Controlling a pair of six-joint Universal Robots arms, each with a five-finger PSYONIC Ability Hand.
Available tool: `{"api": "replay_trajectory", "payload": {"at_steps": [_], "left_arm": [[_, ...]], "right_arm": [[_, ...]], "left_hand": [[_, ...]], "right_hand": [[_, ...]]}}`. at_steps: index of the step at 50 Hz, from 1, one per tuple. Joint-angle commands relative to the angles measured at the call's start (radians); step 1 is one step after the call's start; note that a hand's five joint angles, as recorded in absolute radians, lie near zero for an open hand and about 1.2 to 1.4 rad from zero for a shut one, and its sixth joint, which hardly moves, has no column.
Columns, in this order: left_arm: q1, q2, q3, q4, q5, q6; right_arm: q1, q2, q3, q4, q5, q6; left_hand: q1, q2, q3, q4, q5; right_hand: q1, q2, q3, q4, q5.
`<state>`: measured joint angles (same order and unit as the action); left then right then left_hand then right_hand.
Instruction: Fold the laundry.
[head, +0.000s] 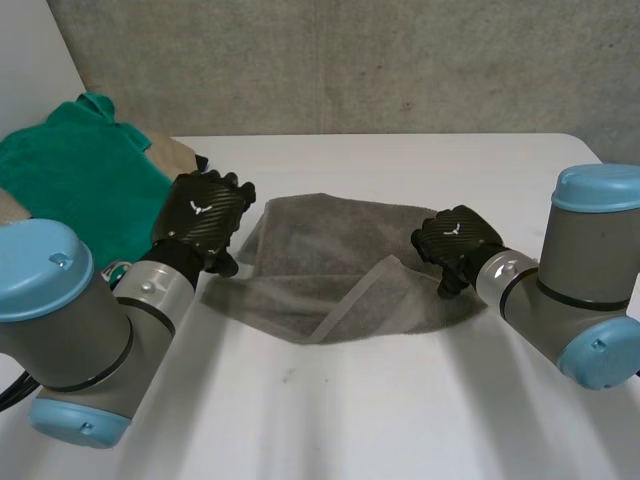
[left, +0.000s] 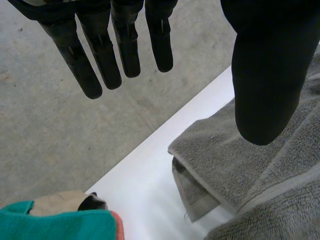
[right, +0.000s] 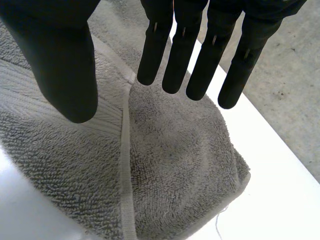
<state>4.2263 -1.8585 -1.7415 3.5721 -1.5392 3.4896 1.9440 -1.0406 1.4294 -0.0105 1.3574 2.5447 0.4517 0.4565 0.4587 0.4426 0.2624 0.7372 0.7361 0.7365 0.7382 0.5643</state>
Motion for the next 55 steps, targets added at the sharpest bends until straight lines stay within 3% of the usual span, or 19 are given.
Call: {"api": "replay_trajectory", "payload": {"at_steps": [1, 10, 19, 27, 32, 34, 35, 36, 46, 51, 55], "left_arm": [[-0.041, -0.068, 0.083, -0.027, 0.074, -0.024], [-0.154, -0.281, 0.330, -0.219, 0.218, -0.050], [-0.221, -0.484, 0.594, -0.348, 0.228, -0.038], [-0.244, -0.636, 0.764, -0.437, 0.226, 0.041], [-0.243, -0.679, 0.820, -0.453, 0.215, 0.075], [-0.241, -0.682, 0.832, -0.455, 0.209, 0.075], [-0.238, -0.674, 0.839, -0.457, 0.202, 0.077], [-0.238, -0.666, 0.840, -0.457, 0.197, 0.075], [-0.233, -0.428, 0.746, -0.421, 0.042, 0.016], [-0.198, -0.305, 0.668, -0.418, 0.045, 0.031], [-0.177, -0.213, 0.620, -0.440, 0.068, 0.049]], "right_arm": [[-0.014, -0.038, -0.012, 0.042, 0.008, 0.005], [-0.059, -0.075, -0.049, 0.187, 0.054, 0.028], [-0.080, -0.078, -0.026, 0.169, 0.052, 0.026], [-0.099, -0.073, 0.039, 0.115, 0.051, 0.025], [-0.122, -0.073, 0.063, 0.084, 0.046, 0.022], [-0.131, -0.073, 0.069, 0.076, 0.043, 0.022], [-0.138, -0.073, 0.074, 0.072, 0.039, 0.022], [-0.142, -0.075, 0.074, 0.069, 0.037, 0.023], [-0.204, -0.107, 0.079, 0.060, 0.015, 0.054], [-0.227, -0.108, 0.066, 0.072, -0.006, 0.182], [-0.235, -0.088, 0.043, 0.060, -0.061, 0.339]], "left_hand": [[0.020, 0.015, 0.013, 0.029, 0.035], [0.005, 0.001, -0.002, 0.014, 0.020], [0.003, -0.002, -0.005, 0.012, 0.017], [0.026, 0.021, 0.019, 0.035, 0.041], [0.234, 0.229, 0.227, 0.243, 0.249], [0.442, 0.437, 0.435, 0.451, 0.456], [0.763, 0.758, 0.756, 0.772, 0.777], [0.931, 0.927, 0.924, 0.941, 0.946], [0.945, 0.940, 0.938, 0.954, 0.959], [0.945, 0.940, 0.938, 0.954, 0.959], [0.945, 0.940, 0.938, 0.954, 0.959]], "right_hand": [[-0.177, -0.176, -0.176, -0.178, -0.179], [-0.263, -0.262, -0.262, -0.264, -0.265], [-0.263, -0.262, -0.262, -0.264, -0.265], [-0.260, -0.259, -0.260, -0.261, -0.262], [-0.260, -0.259, -0.260, -0.261, -0.262], [-0.260, -0.259, -0.260, -0.261, -0.262], [-0.257, -0.256, -0.257, -0.258, -0.259], [-0.257, -0.256, -0.257, -0.258, -0.259], [-0.362, -0.361, -0.362, -0.363, -0.364], [-0.563, -0.562, -0.562, -0.564, -0.564], [-0.563, -0.562, -0.562, -0.564, -0.564]]}}
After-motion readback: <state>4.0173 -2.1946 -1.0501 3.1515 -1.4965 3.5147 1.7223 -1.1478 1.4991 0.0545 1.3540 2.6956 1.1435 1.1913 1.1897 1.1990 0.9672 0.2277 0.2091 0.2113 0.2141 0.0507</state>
